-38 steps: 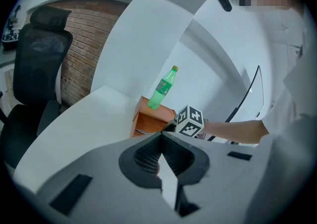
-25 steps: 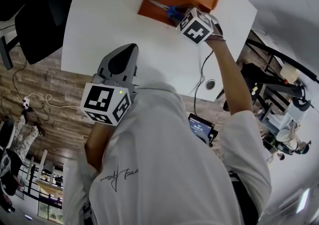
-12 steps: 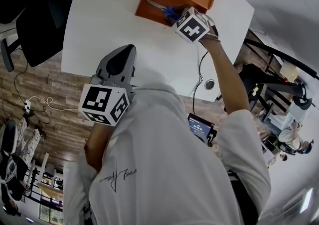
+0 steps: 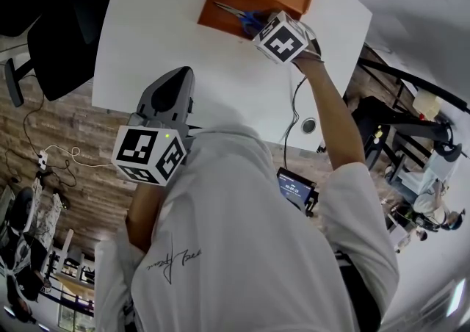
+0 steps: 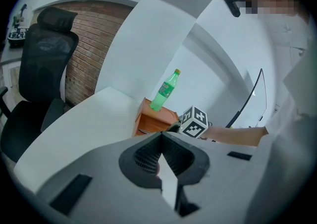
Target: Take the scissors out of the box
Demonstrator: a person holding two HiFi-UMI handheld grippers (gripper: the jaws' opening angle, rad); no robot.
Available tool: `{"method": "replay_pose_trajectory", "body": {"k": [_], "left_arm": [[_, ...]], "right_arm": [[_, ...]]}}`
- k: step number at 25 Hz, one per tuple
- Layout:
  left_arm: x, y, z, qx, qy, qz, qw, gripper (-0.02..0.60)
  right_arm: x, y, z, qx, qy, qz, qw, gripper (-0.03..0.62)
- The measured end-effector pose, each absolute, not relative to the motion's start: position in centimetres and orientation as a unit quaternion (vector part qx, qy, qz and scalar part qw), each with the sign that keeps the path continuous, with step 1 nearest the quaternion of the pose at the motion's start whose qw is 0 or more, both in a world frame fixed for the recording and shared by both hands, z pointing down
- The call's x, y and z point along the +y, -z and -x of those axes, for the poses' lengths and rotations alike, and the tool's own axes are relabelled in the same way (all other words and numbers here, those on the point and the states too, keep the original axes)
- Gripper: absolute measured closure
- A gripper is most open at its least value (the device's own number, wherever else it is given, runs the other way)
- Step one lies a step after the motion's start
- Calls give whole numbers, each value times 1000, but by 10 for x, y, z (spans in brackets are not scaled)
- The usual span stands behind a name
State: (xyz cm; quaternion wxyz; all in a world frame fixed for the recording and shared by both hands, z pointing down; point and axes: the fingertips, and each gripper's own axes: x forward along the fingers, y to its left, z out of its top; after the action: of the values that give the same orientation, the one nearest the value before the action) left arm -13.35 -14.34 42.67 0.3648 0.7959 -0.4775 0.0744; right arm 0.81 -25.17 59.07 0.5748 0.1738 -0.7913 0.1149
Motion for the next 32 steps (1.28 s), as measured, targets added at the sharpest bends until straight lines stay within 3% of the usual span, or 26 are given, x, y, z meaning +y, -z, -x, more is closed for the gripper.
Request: {"method": "replay_pose_trajectory", "body": {"k": [32], "left_arm": [[-125,-409,120,-477,-70,-808,339,574]], "right_arm": [[-248,-555,-14,-817,-111,-219,521,497]]}}
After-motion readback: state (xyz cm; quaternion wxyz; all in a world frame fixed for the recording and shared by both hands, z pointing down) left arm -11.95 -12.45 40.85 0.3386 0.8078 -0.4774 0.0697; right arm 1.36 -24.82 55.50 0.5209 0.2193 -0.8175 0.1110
